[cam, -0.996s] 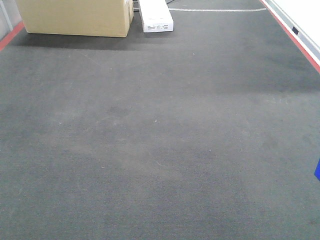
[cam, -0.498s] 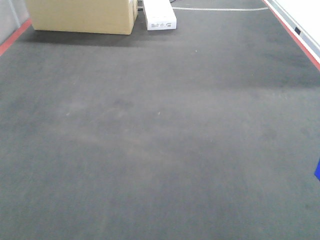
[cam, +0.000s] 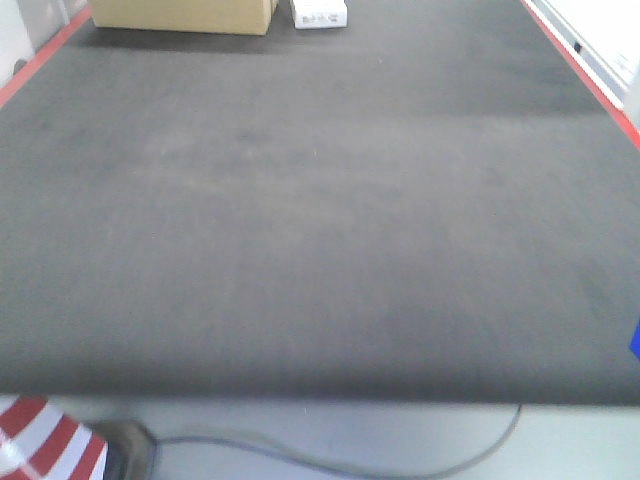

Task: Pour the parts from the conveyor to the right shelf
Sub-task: 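Drive the base away from the conveyor holding the block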

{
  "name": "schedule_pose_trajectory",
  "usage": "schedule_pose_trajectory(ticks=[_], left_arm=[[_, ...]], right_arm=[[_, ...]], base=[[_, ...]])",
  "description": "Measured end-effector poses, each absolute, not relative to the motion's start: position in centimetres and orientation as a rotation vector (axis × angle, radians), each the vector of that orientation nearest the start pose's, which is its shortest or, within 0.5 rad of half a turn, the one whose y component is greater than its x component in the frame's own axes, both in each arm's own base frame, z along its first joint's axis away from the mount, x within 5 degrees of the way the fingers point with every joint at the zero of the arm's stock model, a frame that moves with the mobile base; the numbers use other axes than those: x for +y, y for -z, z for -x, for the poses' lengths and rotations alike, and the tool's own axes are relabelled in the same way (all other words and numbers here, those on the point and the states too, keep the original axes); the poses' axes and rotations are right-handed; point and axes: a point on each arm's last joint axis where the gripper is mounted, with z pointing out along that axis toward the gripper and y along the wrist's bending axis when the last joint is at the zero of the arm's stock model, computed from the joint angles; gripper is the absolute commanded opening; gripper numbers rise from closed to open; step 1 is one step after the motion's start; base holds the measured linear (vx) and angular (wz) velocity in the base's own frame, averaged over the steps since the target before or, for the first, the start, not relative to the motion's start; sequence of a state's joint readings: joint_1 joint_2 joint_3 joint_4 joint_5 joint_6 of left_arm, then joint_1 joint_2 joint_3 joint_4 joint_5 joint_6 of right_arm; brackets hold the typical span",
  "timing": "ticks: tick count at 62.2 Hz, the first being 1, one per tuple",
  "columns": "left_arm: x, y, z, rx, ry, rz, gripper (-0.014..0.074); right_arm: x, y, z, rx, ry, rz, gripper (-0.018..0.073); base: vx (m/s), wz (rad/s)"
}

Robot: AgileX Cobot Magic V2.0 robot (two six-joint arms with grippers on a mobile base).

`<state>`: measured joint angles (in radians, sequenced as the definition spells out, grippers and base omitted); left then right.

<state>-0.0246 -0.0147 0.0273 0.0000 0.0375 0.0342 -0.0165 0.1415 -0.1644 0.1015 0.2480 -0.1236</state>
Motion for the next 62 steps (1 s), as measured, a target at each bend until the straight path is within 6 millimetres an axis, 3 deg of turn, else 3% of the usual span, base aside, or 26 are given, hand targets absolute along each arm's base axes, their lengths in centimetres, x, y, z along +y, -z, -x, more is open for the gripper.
schedule_pose_trajectory(ticks=[62], left_arm=[[-0.14, -20.14, -5.64, 1.533, -0.008, -0.045, -0.0006]], right_arm=[[0.13, -23.77, -6.28, 1.710, 0.009, 0.026, -0.0009]], base=[[-0.36, -0.03]])
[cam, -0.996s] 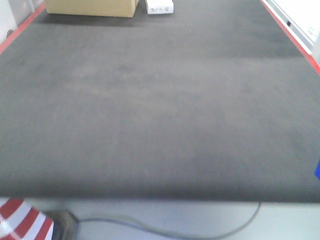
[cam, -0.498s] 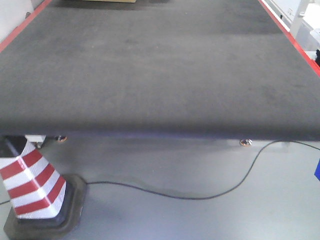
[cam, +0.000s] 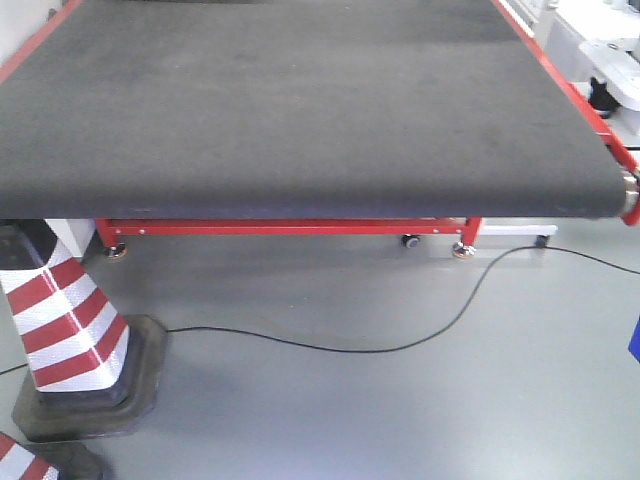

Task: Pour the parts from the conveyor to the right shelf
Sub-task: 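Drive the base away from the conveyor holding the block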

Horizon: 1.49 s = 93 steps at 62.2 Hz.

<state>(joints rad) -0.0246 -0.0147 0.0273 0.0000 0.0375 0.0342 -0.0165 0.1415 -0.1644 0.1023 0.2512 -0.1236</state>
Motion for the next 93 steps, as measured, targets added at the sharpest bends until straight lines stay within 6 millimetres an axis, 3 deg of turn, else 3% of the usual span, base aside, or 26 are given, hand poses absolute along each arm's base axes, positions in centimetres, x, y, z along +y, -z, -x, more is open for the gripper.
schedule_pose_trajectory(ticks=[93], left_arm=[[-0.14, -20.14, -5.64, 1.533, -0.008, -0.045, -0.0006]], right_arm=[[0.13, -23.77, -6.28, 1.710, 0.007, 0.025, -0.0009]], base=[[-0.13, -0.71]])
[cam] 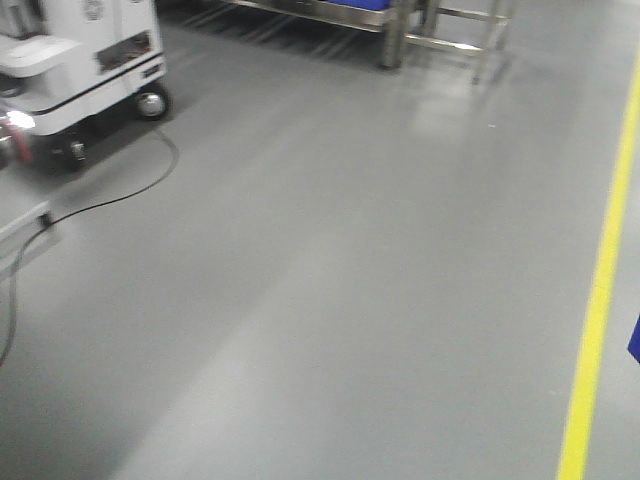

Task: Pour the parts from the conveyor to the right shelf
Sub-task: 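Drive the base away from the conveyor holding the block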

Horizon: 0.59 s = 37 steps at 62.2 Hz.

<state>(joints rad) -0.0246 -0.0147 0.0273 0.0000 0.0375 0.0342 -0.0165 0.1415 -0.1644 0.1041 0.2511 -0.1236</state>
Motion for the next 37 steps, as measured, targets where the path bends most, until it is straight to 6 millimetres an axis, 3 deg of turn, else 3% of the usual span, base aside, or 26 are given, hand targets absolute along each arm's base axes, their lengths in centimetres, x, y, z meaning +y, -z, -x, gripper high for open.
schedule_pose_trajectory(ticks=[37], left_arm=[[-0.14, -20.14, -5.64, 1.533, -0.008, -0.045, -0.0006]], right_arm=[[0.13, -23.76, -6.28, 1.711, 0.007, 0.025, -0.0009]], base=[[0.06, -0.77]])
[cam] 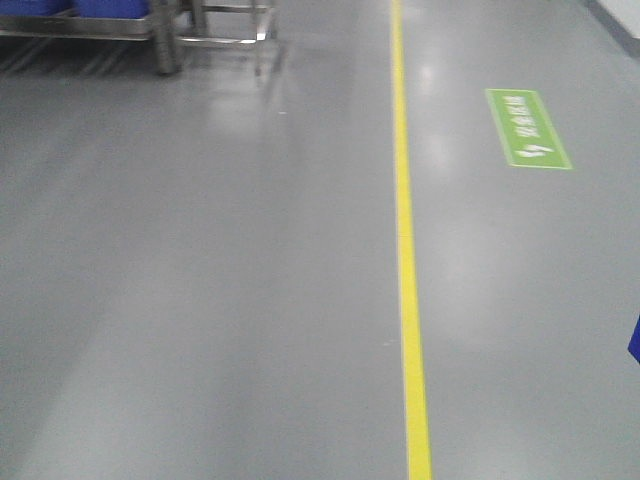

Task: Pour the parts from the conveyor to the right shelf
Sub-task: 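Drive the base away from the conveyor holding the block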

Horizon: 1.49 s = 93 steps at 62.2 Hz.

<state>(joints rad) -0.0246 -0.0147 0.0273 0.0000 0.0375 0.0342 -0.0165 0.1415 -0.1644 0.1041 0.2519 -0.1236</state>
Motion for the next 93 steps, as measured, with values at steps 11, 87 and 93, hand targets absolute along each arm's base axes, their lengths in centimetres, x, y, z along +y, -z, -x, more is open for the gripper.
schedule_pose_trajectory(ticks=[11, 87, 93], left_arm=[[-0.14, -20.14, -5.64, 1.533, -0.008, -0.045, -0.0006], [-0.14, -20.14, -5.64, 1.533, -0.008, -0.045, -0.0006], [-0.14, -20.14, -5.64, 1.533, -0.008, -0.045, -0.0006]], right_arm=[[0.13, -23.76, -6.28, 1.711, 0.007, 0.025, -0.0009], [0.13, -23.76, -6.28, 1.711, 0.007, 0.025, -0.0009], [0.13, -23.76, -6.28, 1.711, 0.007, 0.025, -0.0009]], base=[[0.17, -0.58], [0.41, -0.06], [0.63, -0.06]])
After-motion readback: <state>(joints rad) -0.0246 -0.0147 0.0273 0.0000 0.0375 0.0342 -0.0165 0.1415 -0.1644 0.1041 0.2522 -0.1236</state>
